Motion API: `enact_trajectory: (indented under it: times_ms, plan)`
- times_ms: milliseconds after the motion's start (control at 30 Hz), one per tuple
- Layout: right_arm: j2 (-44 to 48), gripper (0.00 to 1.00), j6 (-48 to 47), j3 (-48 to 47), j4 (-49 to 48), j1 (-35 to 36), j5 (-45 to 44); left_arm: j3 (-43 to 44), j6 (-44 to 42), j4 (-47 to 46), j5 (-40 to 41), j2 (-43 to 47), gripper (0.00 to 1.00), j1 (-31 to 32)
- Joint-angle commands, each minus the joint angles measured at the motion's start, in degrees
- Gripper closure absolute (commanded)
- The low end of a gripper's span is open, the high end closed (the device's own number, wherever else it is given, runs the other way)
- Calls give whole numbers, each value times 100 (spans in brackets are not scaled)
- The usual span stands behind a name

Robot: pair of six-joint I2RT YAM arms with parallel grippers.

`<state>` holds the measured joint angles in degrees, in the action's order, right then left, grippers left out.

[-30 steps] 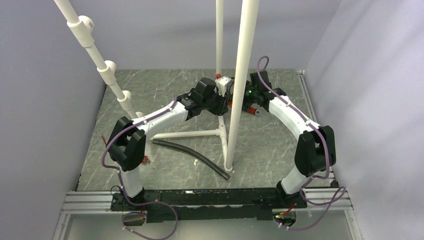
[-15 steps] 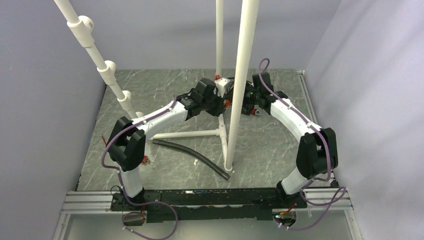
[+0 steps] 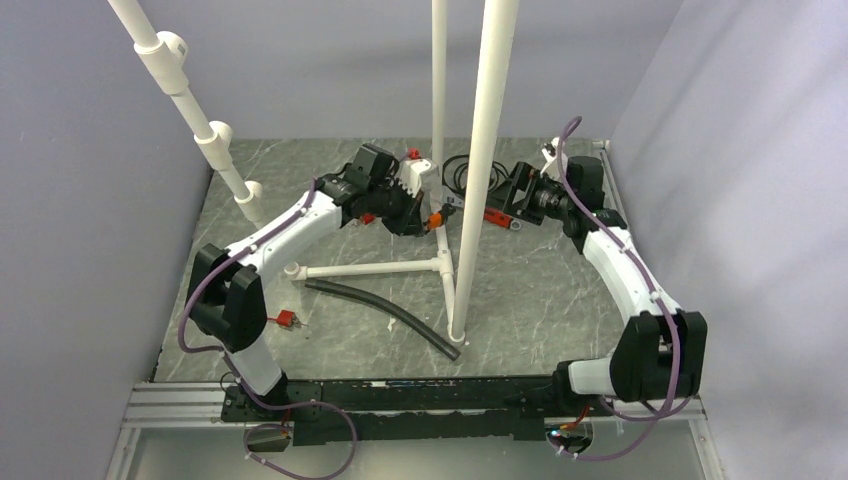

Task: Lock with the key
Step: Lock the lock.

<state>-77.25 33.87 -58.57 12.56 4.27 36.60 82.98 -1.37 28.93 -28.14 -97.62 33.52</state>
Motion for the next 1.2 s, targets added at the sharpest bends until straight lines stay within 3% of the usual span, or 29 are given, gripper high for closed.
enact_trajectory:
  times_ms: [0, 133, 333, 600, 800, 1167]
  plan:
    - [568, 0, -2564, -54, -325, -19, 995, 467, -1111, 649, -1312, 312, 100, -154]
    - [719, 0, -4277, -42, -6, -30, 1955, 898, -1821, 1213, -2026, 181, 100, -162]
    - [359, 1, -6616, -625, 1803, 7, 3171, 1663, -2608, 2239, -2657, -300, 100, -161]
    - [146, 2, -8444, -943, 3008, 538, 3318, 2234, -3049, 2937, -3147, -747, 100, -145]
    - [-112, 7, -9062, -1186, 3421, 903, 3270, 2299, -3363, 3173, -3182, -772, 100, -80]
    - [-565, 23, -8894, -1473, 3498, 1340, 3442, 2147, -3511, 2976, -3087, -626, 100, 58]
